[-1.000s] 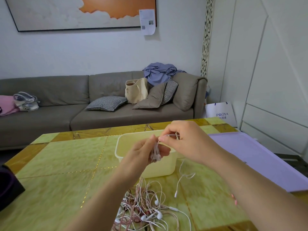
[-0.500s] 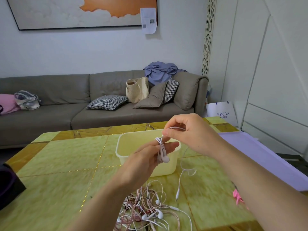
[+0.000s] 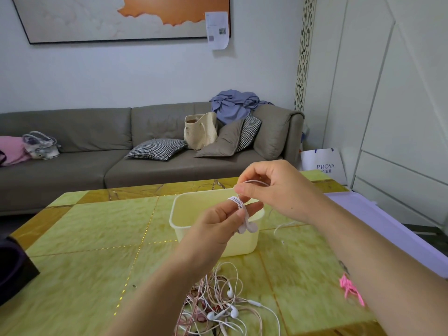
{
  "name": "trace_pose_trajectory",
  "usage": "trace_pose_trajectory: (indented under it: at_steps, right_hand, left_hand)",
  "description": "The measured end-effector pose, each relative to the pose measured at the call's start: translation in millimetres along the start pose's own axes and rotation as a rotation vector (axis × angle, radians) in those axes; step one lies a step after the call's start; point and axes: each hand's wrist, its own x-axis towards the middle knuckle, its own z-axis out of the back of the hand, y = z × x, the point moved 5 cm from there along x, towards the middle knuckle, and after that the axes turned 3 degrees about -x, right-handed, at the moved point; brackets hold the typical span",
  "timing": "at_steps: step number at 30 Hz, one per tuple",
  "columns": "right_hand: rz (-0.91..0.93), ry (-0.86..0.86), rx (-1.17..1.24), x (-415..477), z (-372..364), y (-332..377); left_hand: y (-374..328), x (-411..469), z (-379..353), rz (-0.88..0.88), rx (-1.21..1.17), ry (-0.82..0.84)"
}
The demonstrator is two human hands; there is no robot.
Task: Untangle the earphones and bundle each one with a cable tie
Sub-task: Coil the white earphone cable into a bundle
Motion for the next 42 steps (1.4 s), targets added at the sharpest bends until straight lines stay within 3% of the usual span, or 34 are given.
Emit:
trace_pose_trajectory:
  at_steps: [7,10,13,16,18,21,23,29,35,42]
  right_hand:
    - [-0.011,-0.026,-0.015,6.5,7.1,-5.6]
    - [-0.109,-0.006,0.167,2.4,3.8,-23.6]
    - [-0.17,0.015,0.349,-5.5,-17.0,-38.4]
    - [-0.15,0.121,0.156,-15.7,-45.8,-39.4]
    - [-0.118,0.231,-0.018,-21.2,-58.3,-32.8]
    - [-0.118,0.344,-0.205,-28.1,-59.9,-21.0]
    - [-0.092,0.316,-0.265,-28.3,-48.3,-9.1]
    - [-0.03,0.198,-0.305,-18.1,-13.9,5.5]
    - [-0.017,0.16,-0.25,-19.5,1.3,10.0]
    - [0.048,0.14,-0.249,-7.4,-7.0,23.1]
  left_hand:
    - [-9.0,-7.5,-3.5,0.003,0.028,0.037]
    - [-24.0,-13.4,-0.2,-0.019,-0.02,0.063]
    - [-39.9,-11.1,2.9,-0.068,-0.245,0.003]
    - [-44.1,-2.4,12.5,-0.083,-0.519,-0.134]
    - [-41.7,2.2,22.0,-0.081,-0.572,-0.203]
    - [-27.9,3.2,38.4,-0.046,-0.492,-0.307]
    - [-17.9,1.6,44.0,0.001,-0.367,-0.324]
    - [-7.9,-2.6,34.1,0.145,-0.208,-0.203]
    - [-11.0,-0.9,36.7,0.152,-0.368,-0.2]
    - [-12.2,-9.2,14.1,0.183,-0.084,-0.007]
